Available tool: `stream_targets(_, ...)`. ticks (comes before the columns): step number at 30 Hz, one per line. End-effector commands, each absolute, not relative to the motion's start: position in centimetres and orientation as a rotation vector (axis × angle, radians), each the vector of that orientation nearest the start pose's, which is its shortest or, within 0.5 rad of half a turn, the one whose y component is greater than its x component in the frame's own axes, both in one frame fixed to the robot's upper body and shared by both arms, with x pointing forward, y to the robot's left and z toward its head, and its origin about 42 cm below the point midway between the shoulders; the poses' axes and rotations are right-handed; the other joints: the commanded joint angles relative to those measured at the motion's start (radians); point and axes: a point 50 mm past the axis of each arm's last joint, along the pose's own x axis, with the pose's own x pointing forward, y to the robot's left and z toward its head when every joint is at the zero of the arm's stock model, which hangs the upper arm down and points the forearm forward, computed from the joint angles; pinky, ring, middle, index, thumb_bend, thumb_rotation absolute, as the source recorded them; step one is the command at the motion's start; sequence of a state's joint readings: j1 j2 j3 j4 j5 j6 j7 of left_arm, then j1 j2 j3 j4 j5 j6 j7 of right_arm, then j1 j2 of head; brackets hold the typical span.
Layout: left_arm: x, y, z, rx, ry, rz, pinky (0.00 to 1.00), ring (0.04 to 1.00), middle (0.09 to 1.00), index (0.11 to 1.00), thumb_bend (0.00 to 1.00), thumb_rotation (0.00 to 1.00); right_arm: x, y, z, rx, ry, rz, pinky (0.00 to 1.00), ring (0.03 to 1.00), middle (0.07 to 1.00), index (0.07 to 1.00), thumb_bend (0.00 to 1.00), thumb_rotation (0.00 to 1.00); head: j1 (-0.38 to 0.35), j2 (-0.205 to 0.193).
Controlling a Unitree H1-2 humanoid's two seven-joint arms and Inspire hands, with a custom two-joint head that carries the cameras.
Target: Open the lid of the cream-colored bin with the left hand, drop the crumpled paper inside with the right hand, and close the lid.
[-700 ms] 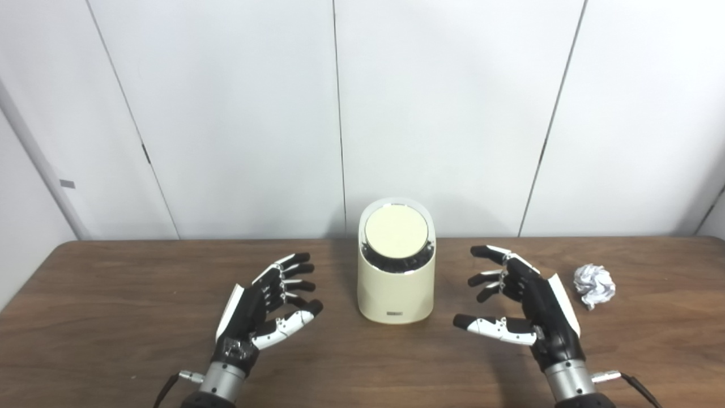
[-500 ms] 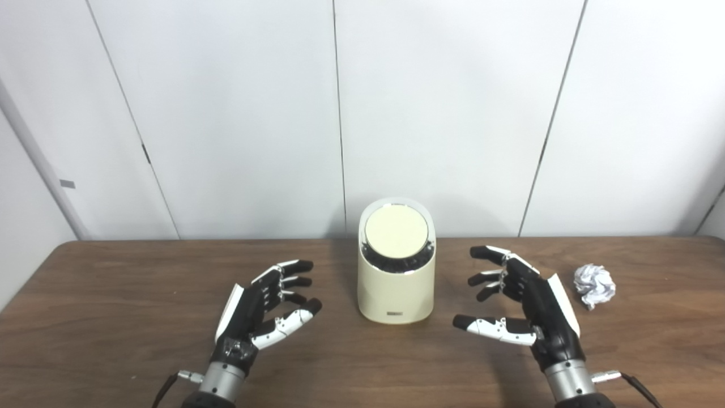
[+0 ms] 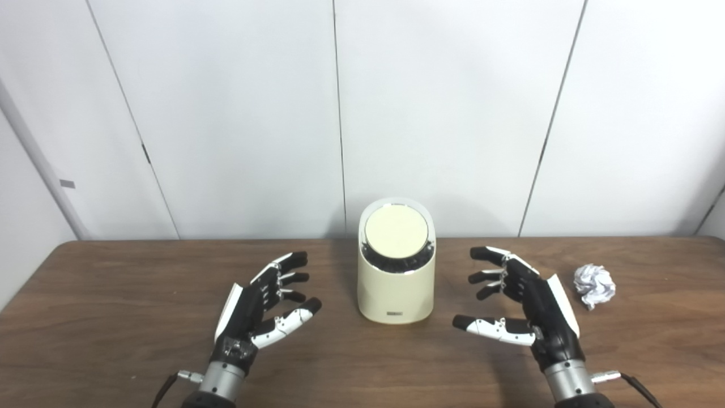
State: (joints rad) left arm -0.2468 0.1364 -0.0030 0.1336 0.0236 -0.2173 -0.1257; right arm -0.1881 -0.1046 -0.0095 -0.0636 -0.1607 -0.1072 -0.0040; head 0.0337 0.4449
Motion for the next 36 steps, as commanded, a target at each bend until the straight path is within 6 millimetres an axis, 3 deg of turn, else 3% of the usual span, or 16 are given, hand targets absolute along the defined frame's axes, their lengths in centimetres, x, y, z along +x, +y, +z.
stream_targets(1, 36.6, 22.8, 17.7, 0.169, -0.415, -0.179, 0.62, 0.767, 0.841, 0.868, 0.73, 0.31, 34.2, -22.5, 19.9, -0.256, -0.438, 0.010, 0.47, 0.616, 0.765, 0.711, 0.77, 0.02, -0.002, 0.000)
stream_targets(6, 36.5, 22.3, 18.3, 0.184, -0.424, -0.145, 0.63, 0.780, 0.849, 0.870, 0.74, 0.32, 34.2, -22.5, 19.8, -0.252, -0.429, 0.009, 0.47, 0.621, 0.768, 0.713, 0.77, 0.03, -0.002, -0.008)
stream_targets(14, 37.7, 21.7, 20.4, 0.197, -0.448, -0.054, 0.83, 0.883, 0.900, 0.920, 0.82, 0.33, 34.2, -22.5, 19.6, -0.255, -0.424, 0.006, 0.46, 0.616, 0.771, 0.715, 0.76, 0.03, -0.004, -0.015)
stream_targets(28, 41.7, 17.7, 26.7, 0.350, -0.555, -0.073, 0.73, 0.882, 0.885, 0.899, 0.84, 0.26, 34.1, -22.4, 19.7, -0.268, -0.424, -0.005, 0.46, 0.612, 0.766, 0.716, 0.76, 0.01, -0.008, -0.018)
stream_targets(36, 43.2, 16.3, 29.1, 0.448, -0.565, -0.075, 0.82, 0.918, 0.899, 0.914, 0.88, 0.27, 34.2, -22.2, 19.7, -0.266, -0.434, 0.001, 0.45, 0.606, 0.766, 0.716, 0.76, 0.03, -0.009, -0.020)
